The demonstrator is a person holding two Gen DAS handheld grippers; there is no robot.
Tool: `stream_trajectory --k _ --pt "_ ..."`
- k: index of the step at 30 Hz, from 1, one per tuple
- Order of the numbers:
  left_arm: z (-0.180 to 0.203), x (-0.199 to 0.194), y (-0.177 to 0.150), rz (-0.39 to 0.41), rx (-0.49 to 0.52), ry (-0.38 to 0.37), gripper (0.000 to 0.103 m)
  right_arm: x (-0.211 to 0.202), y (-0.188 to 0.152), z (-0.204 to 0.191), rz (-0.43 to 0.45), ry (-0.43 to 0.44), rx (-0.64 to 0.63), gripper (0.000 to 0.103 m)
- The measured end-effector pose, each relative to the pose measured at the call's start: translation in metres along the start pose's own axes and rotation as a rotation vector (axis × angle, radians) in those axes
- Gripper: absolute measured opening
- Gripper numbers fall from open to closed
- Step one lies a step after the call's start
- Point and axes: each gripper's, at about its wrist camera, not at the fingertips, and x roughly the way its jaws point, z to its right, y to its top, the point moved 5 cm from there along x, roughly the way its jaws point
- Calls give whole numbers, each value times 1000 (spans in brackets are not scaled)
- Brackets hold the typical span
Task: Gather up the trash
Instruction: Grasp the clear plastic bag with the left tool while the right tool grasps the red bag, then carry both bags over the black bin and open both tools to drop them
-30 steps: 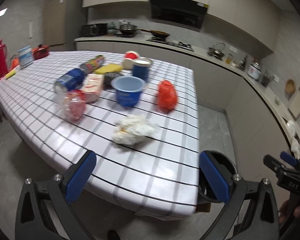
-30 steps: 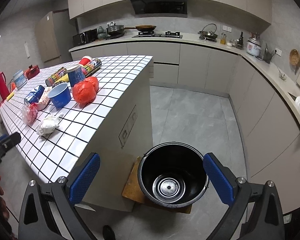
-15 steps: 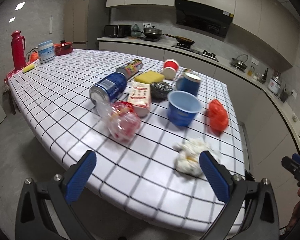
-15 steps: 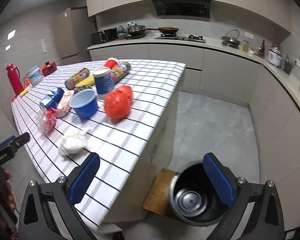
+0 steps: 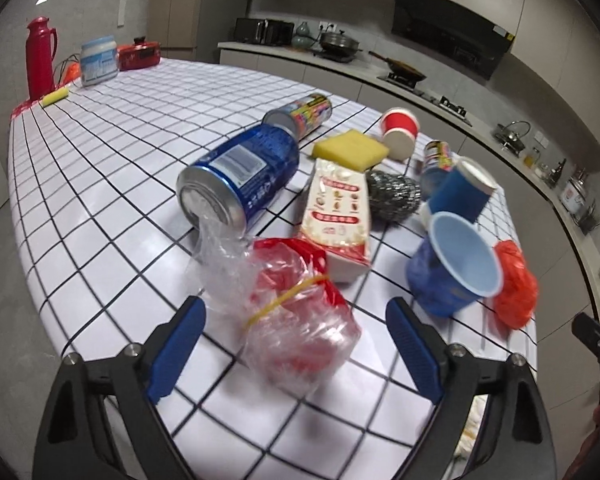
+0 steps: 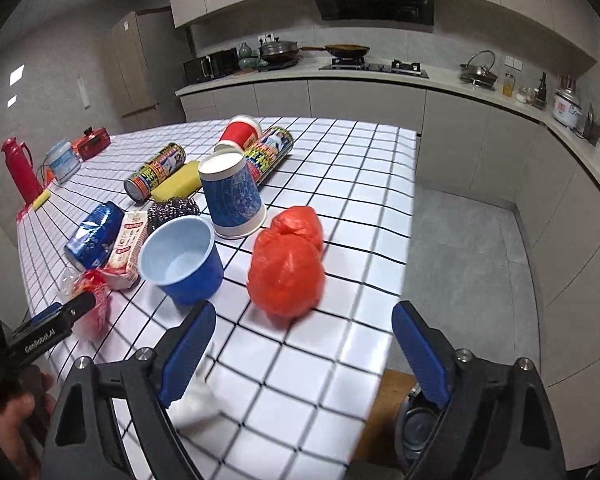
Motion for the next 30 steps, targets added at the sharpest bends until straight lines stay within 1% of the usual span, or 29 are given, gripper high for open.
stream_trajectory --k 5,7,8,11,12,14,16,17,18,19,22,28,30 --pt "-10 11 2 -20 5 4 92 36 8 -11 -45 -11 -12 81" --pt "-13 13 2 -26 12 1 92 47 11 -12 -63 -17 -12 72" --pt "-15 13 1 -30 17 -4 92 52 12 -11 -72 -20 -10 70" --pt "-17 17 0 -44 30 -36 88 64 13 -10 -91 -23 -1 65" --pt "-17 18 -1 -52 33 -50 85 67 13 -9 -98 -22 3 61" --pt "-15 19 -2 -58 48 -66 80 72 12 -8 -111 -25 3 54" --pt "-11 20 -3 -63 69 -78 73 77 10 -7 -126 -18 8 38" --pt "-9 20 -4 -63 78 -86 70 78 9 -7 -127 -15 8 35" --pt "-7 19 -5 -64 87 -93 66 78 9 -7 -127 -9 5 29" --pt "-6 18 -5 -59 99 -90 65 77 9 -7 -125 -7 4 26" --pt "-3 12 -5 -39 109 -92 64 69 10 -4 -105 2 12 23" --pt "-1 -10 6 30 120 -89 63 46 16 0 -50 5 22 22" --pt "6 -16 10 50 134 -94 63 36 19 1 -26 0 17 22"
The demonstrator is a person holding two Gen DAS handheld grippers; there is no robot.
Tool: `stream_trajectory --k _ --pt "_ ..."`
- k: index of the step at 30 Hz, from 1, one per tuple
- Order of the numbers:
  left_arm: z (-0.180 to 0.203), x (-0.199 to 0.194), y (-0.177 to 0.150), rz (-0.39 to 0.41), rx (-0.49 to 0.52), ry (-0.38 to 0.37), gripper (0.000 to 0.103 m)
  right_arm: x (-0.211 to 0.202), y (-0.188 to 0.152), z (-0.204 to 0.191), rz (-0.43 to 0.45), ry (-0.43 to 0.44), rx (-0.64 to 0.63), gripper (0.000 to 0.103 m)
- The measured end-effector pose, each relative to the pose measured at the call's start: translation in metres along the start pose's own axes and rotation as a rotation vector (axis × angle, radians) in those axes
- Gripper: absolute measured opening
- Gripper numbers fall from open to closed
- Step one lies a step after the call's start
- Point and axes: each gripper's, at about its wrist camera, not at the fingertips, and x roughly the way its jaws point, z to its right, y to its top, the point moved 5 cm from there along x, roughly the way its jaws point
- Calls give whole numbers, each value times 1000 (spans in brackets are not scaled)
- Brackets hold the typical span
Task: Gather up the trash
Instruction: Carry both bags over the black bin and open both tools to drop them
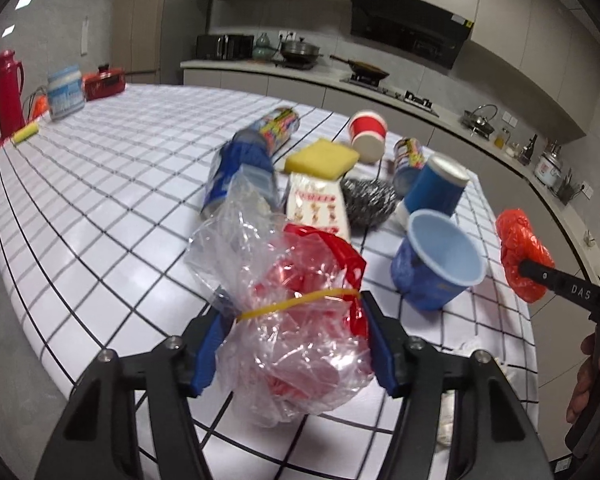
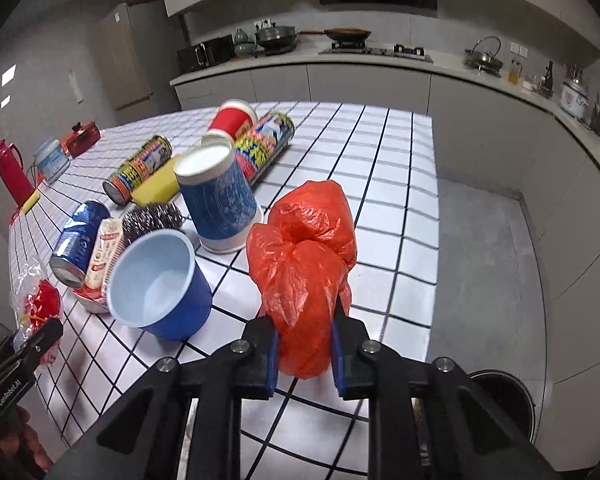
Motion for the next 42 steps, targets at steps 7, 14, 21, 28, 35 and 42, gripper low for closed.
stream_trajectory --k 7,14,21,28,35,42 --pt "36 -12 6 34 50 -42 63 -28 -6 11 42 -19 -10 22" --pt "92 -16 0 49 116 -119 63 -64 -24 49 106 -61 -2 22" --pt "156 -22 -14 45 201 -209 63 -99 -49 98 136 -108 37 22" --pt "213 -30 -38 33 276 -279 63 -125 -80 149 134 -154 84 22" --pt "262 -32 -69 10 316 -335 63 -138 -119 202 105 -189 120 22" --pt "317 -23 -117 -49 353 -374 63 -132 -165 251 45 -191 135 22"
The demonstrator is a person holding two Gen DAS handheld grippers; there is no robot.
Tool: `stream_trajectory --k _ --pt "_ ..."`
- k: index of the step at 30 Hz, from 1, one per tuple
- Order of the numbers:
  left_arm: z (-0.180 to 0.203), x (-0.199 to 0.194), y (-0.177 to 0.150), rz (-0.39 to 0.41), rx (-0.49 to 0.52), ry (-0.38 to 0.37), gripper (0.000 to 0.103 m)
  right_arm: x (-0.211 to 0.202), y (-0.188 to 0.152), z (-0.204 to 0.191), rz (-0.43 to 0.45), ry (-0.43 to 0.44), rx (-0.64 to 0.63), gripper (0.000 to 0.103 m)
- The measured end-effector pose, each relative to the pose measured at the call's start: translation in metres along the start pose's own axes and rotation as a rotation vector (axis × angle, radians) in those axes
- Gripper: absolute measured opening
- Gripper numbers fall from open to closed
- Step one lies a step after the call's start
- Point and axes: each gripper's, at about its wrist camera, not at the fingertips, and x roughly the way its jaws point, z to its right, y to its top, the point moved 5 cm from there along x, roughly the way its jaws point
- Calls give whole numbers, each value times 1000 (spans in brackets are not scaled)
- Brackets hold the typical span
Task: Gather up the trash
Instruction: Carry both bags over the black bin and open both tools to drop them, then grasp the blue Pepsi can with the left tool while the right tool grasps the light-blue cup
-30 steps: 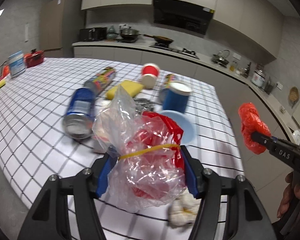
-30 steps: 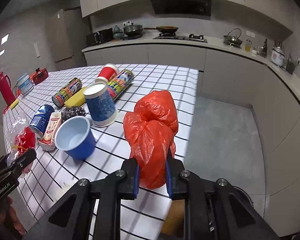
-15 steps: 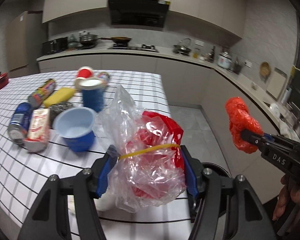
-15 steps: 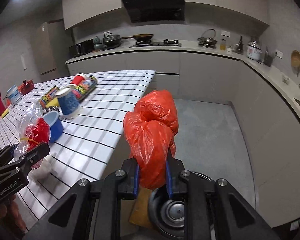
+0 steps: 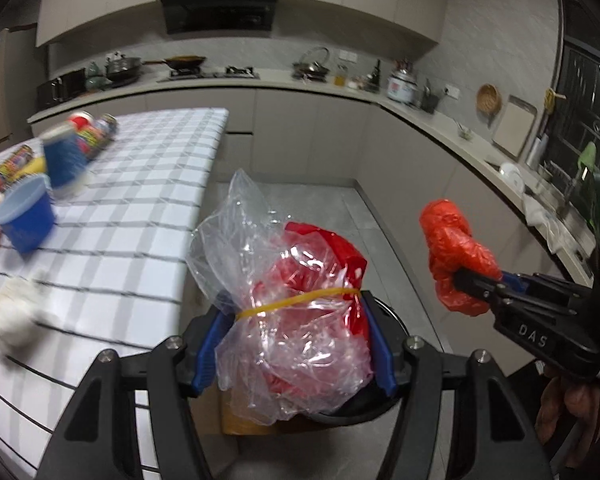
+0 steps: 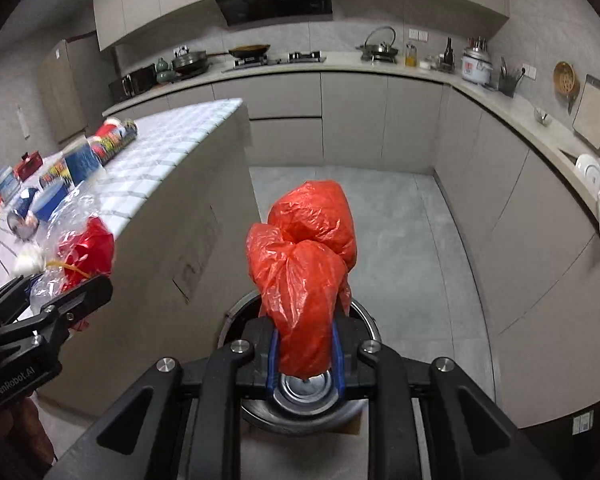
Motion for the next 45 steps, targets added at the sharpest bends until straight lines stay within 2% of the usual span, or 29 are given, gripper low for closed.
stream_trajectory --k 4,10,17,18,19,20,21,23,29,30,31,33,41,45 --pt "22 22 -15 -18 5 -4 63 18 -22 17 -35 22 -23 22" --pt "34 65 -30 -31 14 7 63 64 -44 34 -63 55 -65 22" --pt "40 93 -59 -108 13 -4 65 106 -63 42 -112 123 -141 23" --pt "40 95 -61 -121 6 -2 72 110 -65 40 -126 148 -151 25" --pt "36 95 -62 -121 -6 27 86 117 -66 39 -145 159 -166 41" --pt "32 90 -61 -99 -22 50 94 124 -68 40 -169 133 -176 57" --pt "28 83 -59 -75 -36 68 100 131 -69 45 -187 99 -170 79" --pt "22 72 -54 -38 -55 105 100 132 -66 50 -178 131 -131 79" --pt "22 56 -45 -16 -48 107 100 127 -51 53 -138 99 -136 79" --pt "24 51 -42 -11 -50 109 101 126 -50 53 -136 93 -133 82" --pt "25 47 -43 -8 -55 110 103 125 -49 55 -139 88 -128 92" --pt "25 40 -39 4 -63 106 103 120 -46 58 -133 69 -114 99" --pt "32 -4 -11 70 -83 73 103 80 -17 62 -65 26 -59 99" --pt "22 -40 10 133 -78 97 103 57 7 50 -26 36 -11 99"
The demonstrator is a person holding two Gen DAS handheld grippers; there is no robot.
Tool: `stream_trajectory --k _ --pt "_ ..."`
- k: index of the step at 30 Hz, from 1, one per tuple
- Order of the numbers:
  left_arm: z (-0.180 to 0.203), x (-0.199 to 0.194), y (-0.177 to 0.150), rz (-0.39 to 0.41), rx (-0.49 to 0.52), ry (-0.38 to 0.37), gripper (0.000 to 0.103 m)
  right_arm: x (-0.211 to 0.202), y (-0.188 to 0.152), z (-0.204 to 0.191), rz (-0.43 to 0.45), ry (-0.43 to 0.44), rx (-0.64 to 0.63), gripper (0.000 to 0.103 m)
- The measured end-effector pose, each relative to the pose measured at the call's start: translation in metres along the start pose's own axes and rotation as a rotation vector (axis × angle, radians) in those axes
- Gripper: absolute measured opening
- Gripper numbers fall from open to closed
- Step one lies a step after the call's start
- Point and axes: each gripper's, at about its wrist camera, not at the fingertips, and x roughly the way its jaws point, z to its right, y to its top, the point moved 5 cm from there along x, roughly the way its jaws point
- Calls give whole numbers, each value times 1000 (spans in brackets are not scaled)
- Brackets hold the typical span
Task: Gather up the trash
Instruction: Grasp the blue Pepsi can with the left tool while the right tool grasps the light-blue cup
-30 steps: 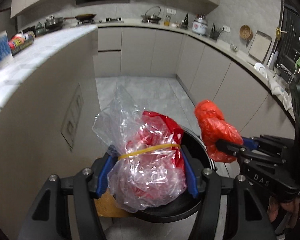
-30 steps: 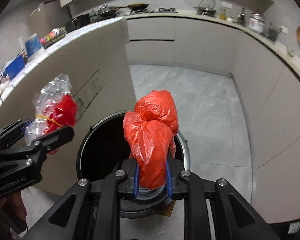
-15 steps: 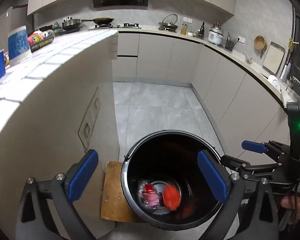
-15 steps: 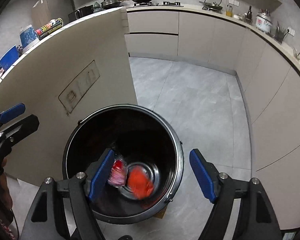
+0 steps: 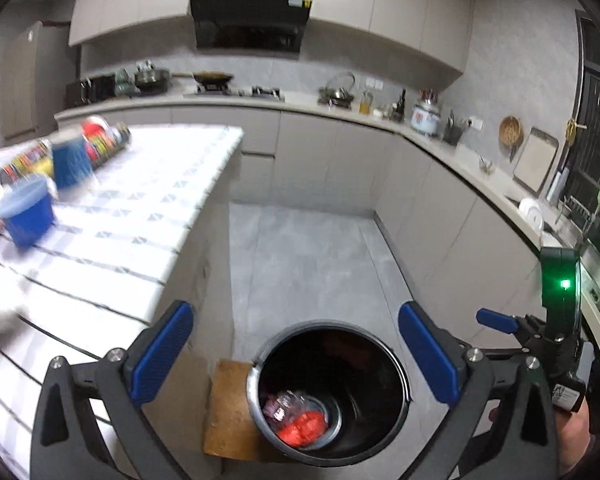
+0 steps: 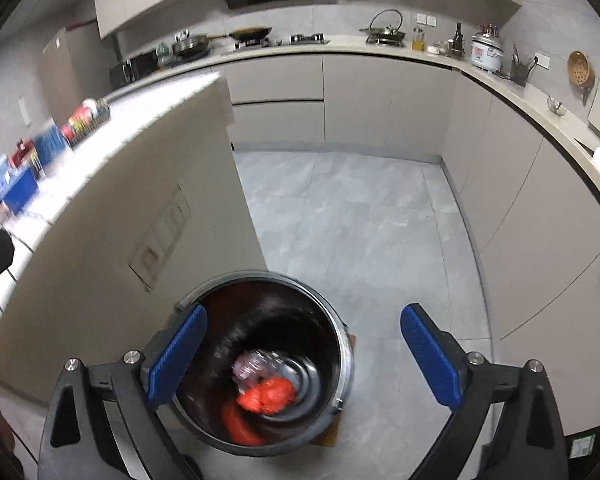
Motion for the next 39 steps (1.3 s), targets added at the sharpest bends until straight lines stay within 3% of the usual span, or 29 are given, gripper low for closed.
stream_trajectory --k 6,24,31,39 --pt "-46 -32 26 66 -12 67 103 -22 31 -52 47 55 -20 100" --pt "-254 -90 15 87 -180 393 103 -22 71 -253 69 225 -148 101" --pt "-325 -86 14 55 -222 448 103 -13 87 -329 52 255 -176 101" --pt "-379 -68 24 30 -226 436 103 21 89 -409 -16 266 -211 101"
